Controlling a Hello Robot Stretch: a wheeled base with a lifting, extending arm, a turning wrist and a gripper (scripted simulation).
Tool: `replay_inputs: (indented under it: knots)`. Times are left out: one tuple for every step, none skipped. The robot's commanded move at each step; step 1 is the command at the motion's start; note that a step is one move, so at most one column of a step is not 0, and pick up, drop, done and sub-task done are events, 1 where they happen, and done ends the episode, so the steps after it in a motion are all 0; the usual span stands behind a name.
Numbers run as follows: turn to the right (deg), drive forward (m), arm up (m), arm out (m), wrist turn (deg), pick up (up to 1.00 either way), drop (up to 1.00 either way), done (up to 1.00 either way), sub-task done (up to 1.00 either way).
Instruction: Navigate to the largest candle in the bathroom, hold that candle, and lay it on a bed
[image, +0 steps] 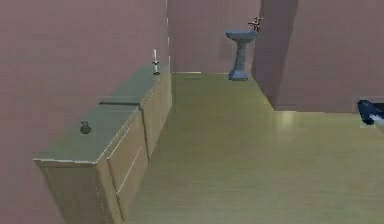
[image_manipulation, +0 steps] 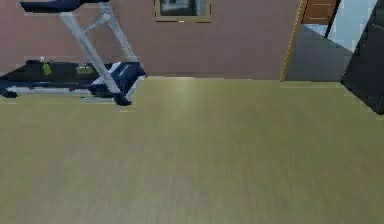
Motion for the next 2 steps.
replay_inputs:
  knots:
    - [0.0,1.00,0.00,0.00,0.0,0.00,0.00,0.00,0.00]
    - [0.0,0.85,0.00,0.00,0.0,0.00,0.00,0.00,0.00]
